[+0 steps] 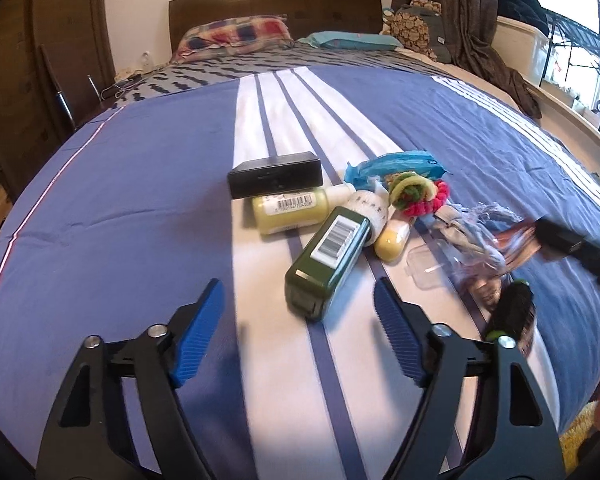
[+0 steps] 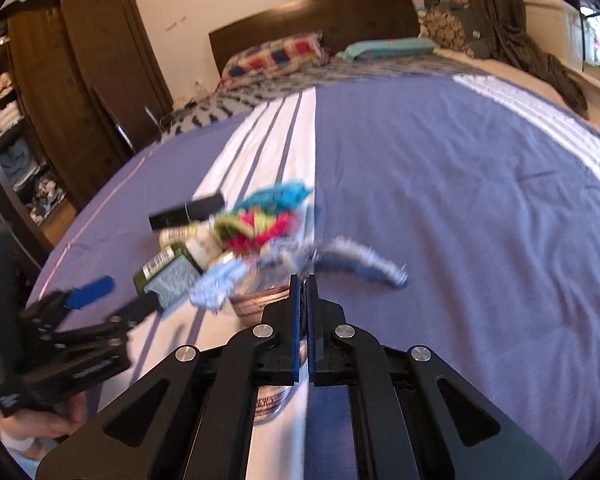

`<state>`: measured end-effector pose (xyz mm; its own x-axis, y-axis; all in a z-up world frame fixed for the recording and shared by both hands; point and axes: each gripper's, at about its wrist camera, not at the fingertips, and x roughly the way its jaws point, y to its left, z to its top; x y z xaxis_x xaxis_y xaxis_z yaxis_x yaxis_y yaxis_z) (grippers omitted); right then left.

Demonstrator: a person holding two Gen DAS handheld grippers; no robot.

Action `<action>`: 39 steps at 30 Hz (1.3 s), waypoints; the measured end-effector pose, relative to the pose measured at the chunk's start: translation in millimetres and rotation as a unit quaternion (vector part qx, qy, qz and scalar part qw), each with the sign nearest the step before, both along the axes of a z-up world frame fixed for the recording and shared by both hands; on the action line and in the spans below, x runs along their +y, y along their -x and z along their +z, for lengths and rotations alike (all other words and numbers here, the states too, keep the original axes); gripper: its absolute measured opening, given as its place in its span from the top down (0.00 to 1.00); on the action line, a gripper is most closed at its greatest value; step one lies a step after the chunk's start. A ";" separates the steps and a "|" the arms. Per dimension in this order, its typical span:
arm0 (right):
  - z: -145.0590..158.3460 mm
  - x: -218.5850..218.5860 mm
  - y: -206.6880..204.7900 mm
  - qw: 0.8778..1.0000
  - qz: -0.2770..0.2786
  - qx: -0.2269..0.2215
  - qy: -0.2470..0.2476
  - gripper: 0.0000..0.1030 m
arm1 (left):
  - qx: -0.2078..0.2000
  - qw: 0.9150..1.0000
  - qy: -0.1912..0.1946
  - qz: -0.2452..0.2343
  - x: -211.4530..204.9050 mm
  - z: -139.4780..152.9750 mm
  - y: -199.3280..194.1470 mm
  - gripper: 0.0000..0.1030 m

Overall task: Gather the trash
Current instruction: 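Carry the green bottle and wrapper strip down toward the bin below the bed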

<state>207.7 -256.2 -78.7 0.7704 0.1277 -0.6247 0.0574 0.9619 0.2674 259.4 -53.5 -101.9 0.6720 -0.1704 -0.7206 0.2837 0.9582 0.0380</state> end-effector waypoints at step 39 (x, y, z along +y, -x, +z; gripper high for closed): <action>149.1 11.8 215.2 0.981 -0.022 -0.181 0.064 0.97 | -0.138 0.987 0.062 -0.053 18.9 138.6 215.8 0.76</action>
<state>-7.4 -244.4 70.4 0.9474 0.0272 -0.3188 0.0238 0.9876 0.1550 43.6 -34.6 36.6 0.8131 -0.3264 -0.4820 0.3784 0.9256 0.0115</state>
